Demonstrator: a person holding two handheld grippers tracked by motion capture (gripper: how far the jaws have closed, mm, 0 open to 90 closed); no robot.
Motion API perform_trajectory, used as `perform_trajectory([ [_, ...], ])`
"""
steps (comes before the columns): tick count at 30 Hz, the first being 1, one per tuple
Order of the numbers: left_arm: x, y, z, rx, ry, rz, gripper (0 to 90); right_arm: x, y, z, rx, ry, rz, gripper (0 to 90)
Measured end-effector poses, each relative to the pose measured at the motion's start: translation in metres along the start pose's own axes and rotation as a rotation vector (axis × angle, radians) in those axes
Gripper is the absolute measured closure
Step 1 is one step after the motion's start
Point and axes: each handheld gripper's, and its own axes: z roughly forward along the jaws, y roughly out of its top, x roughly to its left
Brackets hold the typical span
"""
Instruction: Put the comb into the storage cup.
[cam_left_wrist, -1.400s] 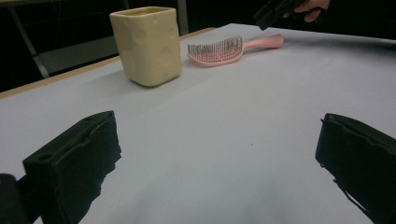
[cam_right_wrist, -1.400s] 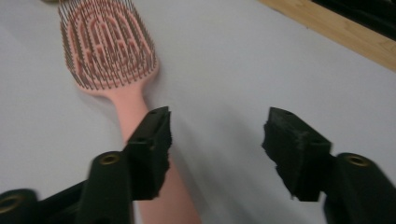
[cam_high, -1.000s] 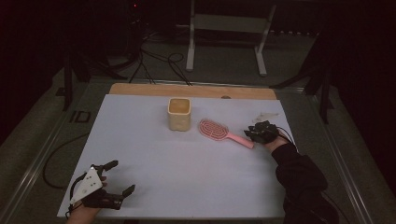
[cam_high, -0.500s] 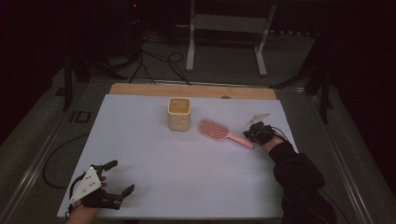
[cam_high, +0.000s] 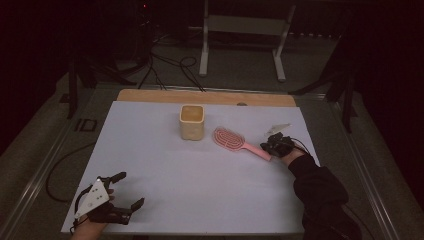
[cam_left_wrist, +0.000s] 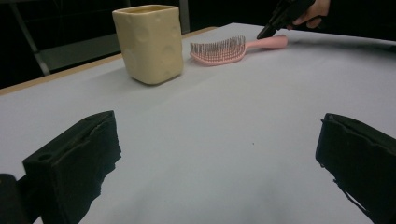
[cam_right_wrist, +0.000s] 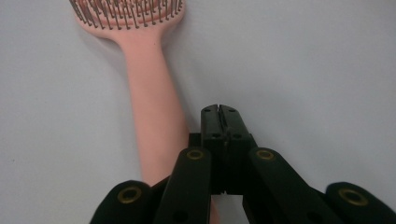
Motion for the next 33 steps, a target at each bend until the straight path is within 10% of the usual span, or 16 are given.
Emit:
perform_trajectory([
  [33,0.0,0.0,0.0,0.0,0.002,0.0,0.0,0.046,-0.005,-0.016,0.006,0.039,-0.053,90.0],
])
